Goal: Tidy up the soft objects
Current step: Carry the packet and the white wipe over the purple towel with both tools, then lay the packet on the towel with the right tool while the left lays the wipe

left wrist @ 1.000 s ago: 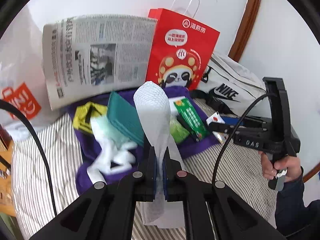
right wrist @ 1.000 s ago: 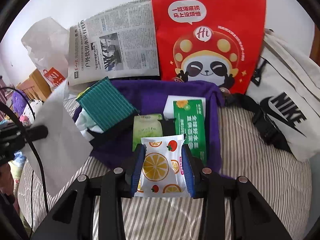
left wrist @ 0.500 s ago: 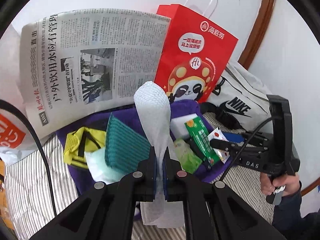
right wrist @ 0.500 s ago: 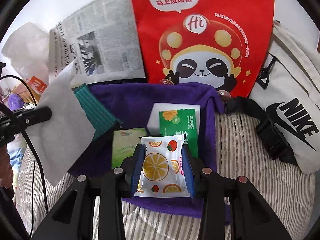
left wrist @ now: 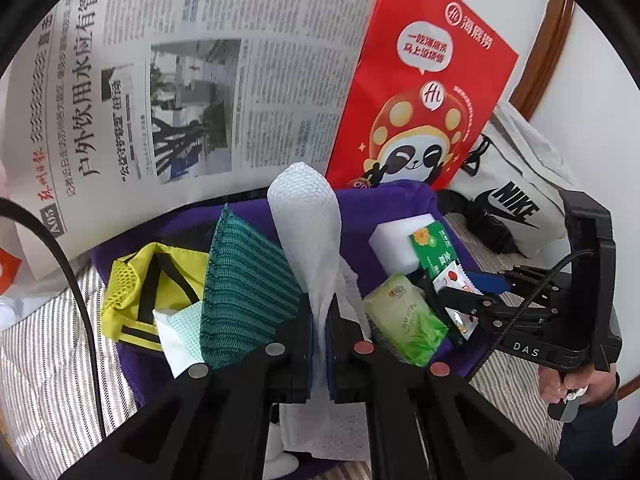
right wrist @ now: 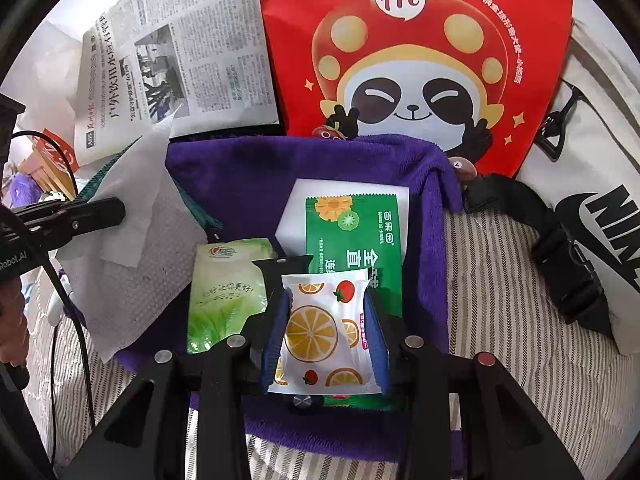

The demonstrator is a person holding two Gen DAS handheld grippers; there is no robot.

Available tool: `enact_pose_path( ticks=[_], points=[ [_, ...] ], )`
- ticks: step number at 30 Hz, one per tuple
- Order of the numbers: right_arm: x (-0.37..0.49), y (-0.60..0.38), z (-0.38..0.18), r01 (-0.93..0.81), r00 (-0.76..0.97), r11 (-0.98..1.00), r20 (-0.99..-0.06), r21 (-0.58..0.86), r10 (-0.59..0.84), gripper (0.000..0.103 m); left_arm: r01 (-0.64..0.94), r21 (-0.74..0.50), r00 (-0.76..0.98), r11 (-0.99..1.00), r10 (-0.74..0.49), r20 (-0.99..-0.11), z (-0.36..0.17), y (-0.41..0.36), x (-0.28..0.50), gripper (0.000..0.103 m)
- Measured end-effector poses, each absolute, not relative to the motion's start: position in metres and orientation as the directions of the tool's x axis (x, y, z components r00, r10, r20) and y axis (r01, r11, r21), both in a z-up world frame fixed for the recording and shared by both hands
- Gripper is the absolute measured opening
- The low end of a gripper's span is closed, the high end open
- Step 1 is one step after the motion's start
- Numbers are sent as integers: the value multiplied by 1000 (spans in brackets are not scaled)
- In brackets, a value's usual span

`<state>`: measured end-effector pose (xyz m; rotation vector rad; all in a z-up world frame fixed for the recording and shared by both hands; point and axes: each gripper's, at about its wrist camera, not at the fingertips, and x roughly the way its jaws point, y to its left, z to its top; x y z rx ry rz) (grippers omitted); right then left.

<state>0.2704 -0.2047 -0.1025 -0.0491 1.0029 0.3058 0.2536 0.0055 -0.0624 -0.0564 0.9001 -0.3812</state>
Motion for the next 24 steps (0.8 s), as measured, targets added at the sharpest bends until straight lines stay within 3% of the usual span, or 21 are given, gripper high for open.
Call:
enact_pose_path(
  ticks=[17, 22, 24],
  points=[
    [275, -196, -118, -288, 517, 954, -825, 82, 227, 43, 300, -130, 556, 945, -284, -781, -81, -7, 264, 7],
    [275, -195, -119, -288, 517, 953, -823, 91, 234, 45, 313, -121, 546, 942, -283, -789, -81, -11, 262, 14],
    [274, -195, -119, -300, 519, 949, -818, 96, 247, 53, 325, -111, 543, 939, -281, -791, -79, -13, 260, 17]
  ],
)
